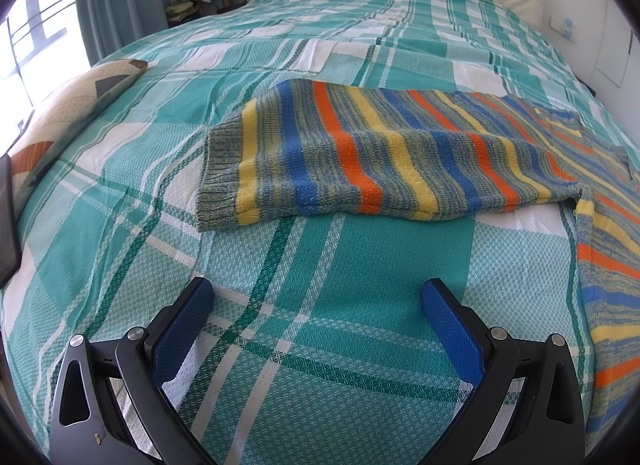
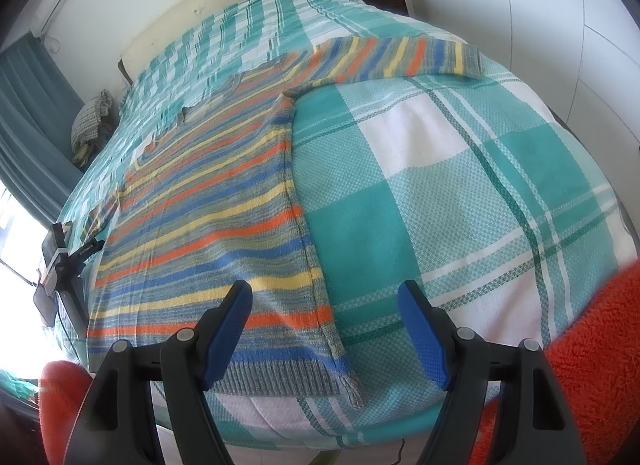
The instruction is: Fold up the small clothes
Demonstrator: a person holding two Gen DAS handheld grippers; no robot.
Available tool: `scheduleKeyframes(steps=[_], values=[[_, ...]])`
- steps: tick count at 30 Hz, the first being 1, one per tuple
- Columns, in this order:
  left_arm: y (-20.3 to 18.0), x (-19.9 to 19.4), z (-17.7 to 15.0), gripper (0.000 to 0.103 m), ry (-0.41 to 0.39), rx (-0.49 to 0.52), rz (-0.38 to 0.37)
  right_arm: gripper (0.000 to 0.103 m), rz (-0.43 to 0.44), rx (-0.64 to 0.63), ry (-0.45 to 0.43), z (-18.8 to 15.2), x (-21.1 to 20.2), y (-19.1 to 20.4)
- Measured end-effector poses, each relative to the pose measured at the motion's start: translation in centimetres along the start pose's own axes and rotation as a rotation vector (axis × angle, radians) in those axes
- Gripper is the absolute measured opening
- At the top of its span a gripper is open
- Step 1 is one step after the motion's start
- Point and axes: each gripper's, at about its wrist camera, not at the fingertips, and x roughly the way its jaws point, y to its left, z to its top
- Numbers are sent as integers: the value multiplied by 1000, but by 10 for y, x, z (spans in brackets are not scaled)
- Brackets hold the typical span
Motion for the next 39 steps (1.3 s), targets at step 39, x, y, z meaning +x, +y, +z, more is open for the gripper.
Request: scheduleKeyframes(steps=[39], values=[[0,0,0,103,1,0,1,75,19,-7,8,1,3,2]])
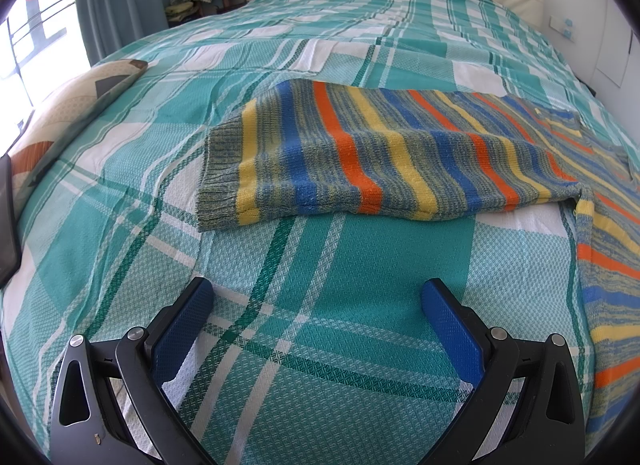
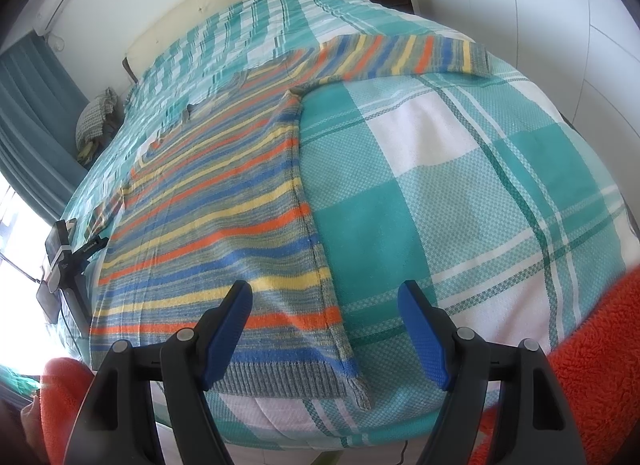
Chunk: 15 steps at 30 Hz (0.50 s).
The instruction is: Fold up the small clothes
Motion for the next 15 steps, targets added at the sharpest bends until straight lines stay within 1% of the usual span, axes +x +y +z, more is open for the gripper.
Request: scheduleKeyframes(steps=[15], values=[[0,0,0,103,0,0,0,75,-1,-1,-6,0,-2,1]])
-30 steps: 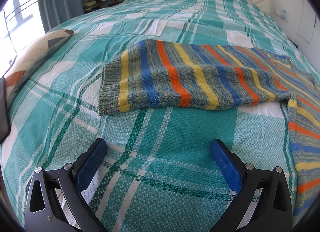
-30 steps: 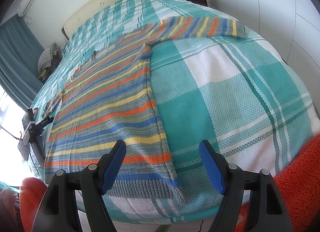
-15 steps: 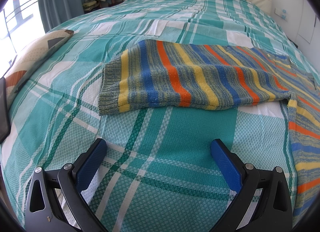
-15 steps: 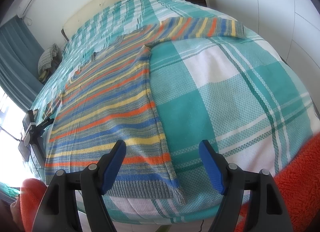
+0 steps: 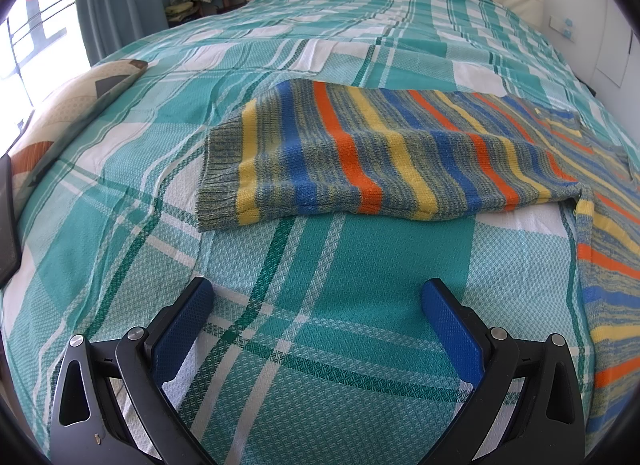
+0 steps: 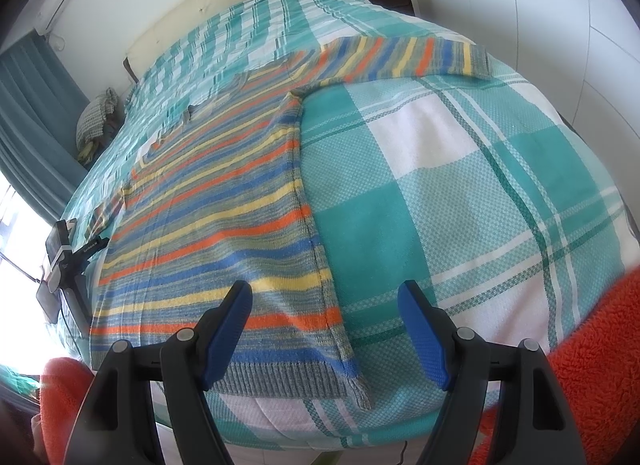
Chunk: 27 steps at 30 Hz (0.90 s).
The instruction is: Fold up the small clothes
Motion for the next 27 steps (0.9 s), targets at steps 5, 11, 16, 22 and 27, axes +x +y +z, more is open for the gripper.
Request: scheduleKeyframes(steps=[5,11,16,22,27], values=[[0,0,0,103,0,0,0,75,-1,1,-2,0,0,0],[0,0,0,103,0,0,0,75,-1,1,-2,-1,0,0],[0,0,0,103,0,0,0,75,6,-7,-1,-1,0,2],[0,0,0,103,1,0,0,75,6,10,-10,-1,-2,-1],[0,0,0,103,1,0,0,75,8,6,-9,0,-2,0]])
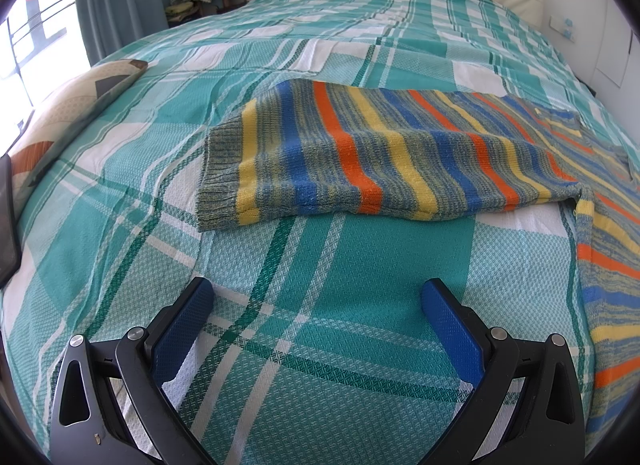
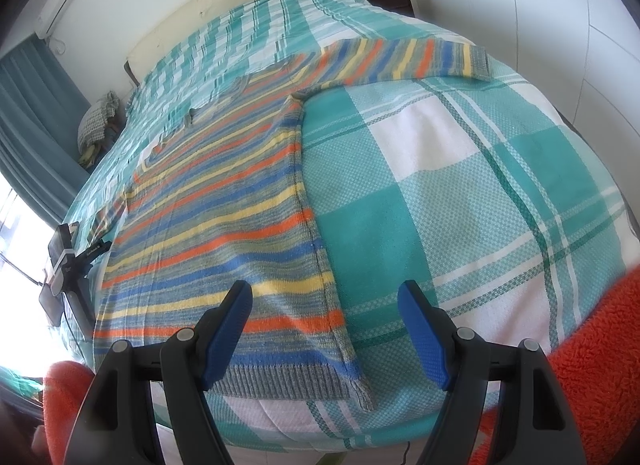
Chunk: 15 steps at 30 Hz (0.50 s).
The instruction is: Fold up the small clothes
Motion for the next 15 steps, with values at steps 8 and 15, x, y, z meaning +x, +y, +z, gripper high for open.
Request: scheduleKeyframes(steps=[8,15], values=[[0,0,0,103,0,0,0,75,-2,-4,-20,-1,-6,0],[-2,-1,0,103,-2,4,9,75,-7,35,-34,0,-11,-11]])
